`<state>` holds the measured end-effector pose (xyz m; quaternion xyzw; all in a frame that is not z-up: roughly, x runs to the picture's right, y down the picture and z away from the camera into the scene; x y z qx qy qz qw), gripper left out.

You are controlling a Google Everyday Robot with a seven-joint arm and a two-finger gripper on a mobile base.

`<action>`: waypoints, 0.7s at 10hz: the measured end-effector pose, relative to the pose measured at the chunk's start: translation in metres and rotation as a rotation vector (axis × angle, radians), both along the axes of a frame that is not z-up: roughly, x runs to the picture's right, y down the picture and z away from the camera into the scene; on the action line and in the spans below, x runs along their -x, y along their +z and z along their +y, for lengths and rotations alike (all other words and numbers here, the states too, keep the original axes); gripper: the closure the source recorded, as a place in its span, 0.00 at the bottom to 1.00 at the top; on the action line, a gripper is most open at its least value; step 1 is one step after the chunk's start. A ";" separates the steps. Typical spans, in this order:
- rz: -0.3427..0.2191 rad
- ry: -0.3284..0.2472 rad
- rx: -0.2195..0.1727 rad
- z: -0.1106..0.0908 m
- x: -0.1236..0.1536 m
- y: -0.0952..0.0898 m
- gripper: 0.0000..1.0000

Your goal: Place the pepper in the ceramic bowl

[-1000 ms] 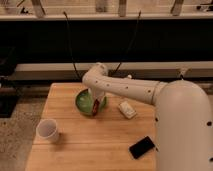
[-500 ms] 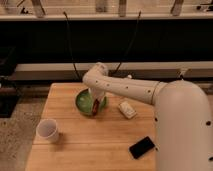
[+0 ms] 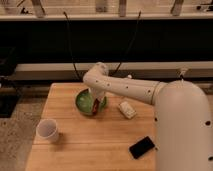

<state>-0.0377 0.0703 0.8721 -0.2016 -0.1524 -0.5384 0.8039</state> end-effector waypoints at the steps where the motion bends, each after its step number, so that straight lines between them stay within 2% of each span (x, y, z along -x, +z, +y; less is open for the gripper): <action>1: -0.001 0.000 0.000 0.000 0.000 0.000 0.43; 5: -0.009 0.001 -0.002 -0.001 0.000 0.002 0.45; 7: -0.012 0.001 -0.004 -0.002 0.000 0.002 0.51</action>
